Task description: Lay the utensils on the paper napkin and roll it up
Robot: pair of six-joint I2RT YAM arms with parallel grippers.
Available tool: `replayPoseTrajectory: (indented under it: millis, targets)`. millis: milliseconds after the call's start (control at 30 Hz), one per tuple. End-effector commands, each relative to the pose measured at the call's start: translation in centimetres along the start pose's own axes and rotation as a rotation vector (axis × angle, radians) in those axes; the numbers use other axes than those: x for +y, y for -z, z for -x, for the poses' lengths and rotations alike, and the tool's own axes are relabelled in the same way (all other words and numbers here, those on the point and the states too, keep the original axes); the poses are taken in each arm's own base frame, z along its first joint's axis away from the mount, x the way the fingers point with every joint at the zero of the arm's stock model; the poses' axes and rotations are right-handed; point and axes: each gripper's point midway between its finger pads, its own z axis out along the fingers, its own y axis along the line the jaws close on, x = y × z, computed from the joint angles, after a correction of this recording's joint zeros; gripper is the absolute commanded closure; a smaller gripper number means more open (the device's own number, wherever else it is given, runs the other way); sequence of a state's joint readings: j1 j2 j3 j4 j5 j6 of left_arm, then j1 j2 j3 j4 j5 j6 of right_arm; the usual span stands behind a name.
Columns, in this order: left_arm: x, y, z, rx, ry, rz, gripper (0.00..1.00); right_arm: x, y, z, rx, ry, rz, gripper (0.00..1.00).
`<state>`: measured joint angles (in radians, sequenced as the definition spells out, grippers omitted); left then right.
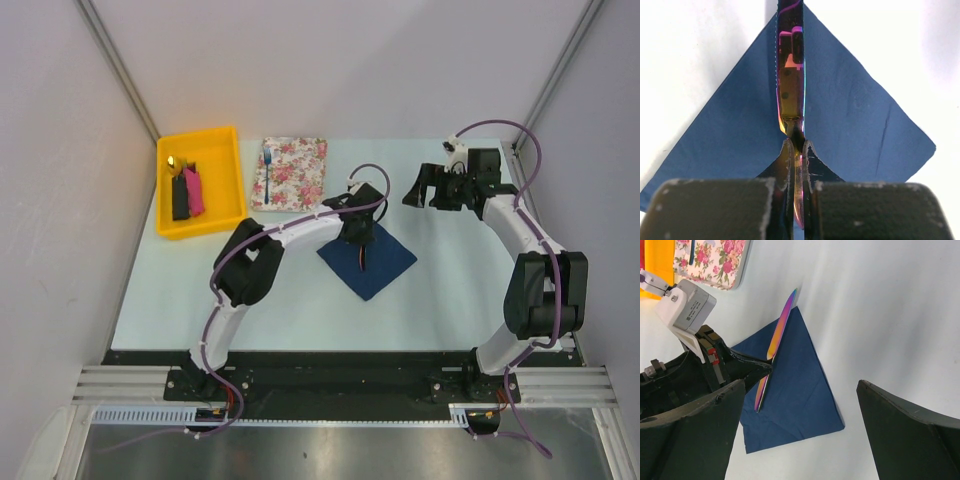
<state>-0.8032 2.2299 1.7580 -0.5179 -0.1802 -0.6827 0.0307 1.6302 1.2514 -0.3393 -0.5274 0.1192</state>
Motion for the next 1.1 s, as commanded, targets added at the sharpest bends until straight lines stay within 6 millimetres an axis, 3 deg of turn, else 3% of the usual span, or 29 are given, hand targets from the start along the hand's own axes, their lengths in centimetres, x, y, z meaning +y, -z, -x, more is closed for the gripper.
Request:
replayPoseTrajectory:
  millis: [0, 267, 433, 667, 800, 900, 933, 1000, 1033, 1067]
  targets:
    - [-1.3, 0.3, 1.2, -0.036, 0.021, -0.021, 1.0, -0.4, 0.4, 0.5, -0.021, 0.0, -0.009, 0.0]
    - [-0.7, -0.5, -0.2, 0.007, 0.011, -0.002, 1.0, -0.6, 0.4, 0.5, -0.02, -0.014, -0.008, 0.0]
    - [-0.6, -0.5, -0.7, 0.02, 0.018, 0.001, 0.79, -0.7, 0.3, 0.4, -0.017, -0.02, -0.007, 0.01]
    - [-0.8, 0.5, 0.5, -0.003, 0.023, -0.003, 0.62, -0.6, 0.2, 0.5, -0.017, -0.021, -0.001, 0.0]
    - [-1.5, 2.8, 3.4, -0.066, 0.002, -0.026, 0.56, -0.5, 0.2, 0.7, -0.016, -0.019, 0.006, 0.0]
    - [-1.8, 4.9, 6.7, -0.137, -0.02, -0.051, 0.53, -0.5, 0.1, 0.8, -0.008, -0.016, 0.014, 0.0]
    - [-1.7, 6.3, 8.7, -0.18, -0.01, -0.069, 0.52, -0.3, 0.1, 1.1, -0.011, -0.005, 0.018, 0.0]
    - [-1.0, 7.6, 10.8, -0.222, -0.02, -0.082, 0.52, -0.2, 0.0, 1.4, -0.01, -0.002, 0.023, 0.0]
    - [0.1, 8.9, 13.1, -0.272, -0.001, -0.093, 0.52, -0.3, 0.0, 1.7, -0.013, 0.002, 0.024, 0.0]
    - [0.8, 9.3, 14.2, -0.294, -0.004, -0.096, 0.52, -0.3, -0.1, 1.9, -0.015, 0.007, 0.025, 0.0]
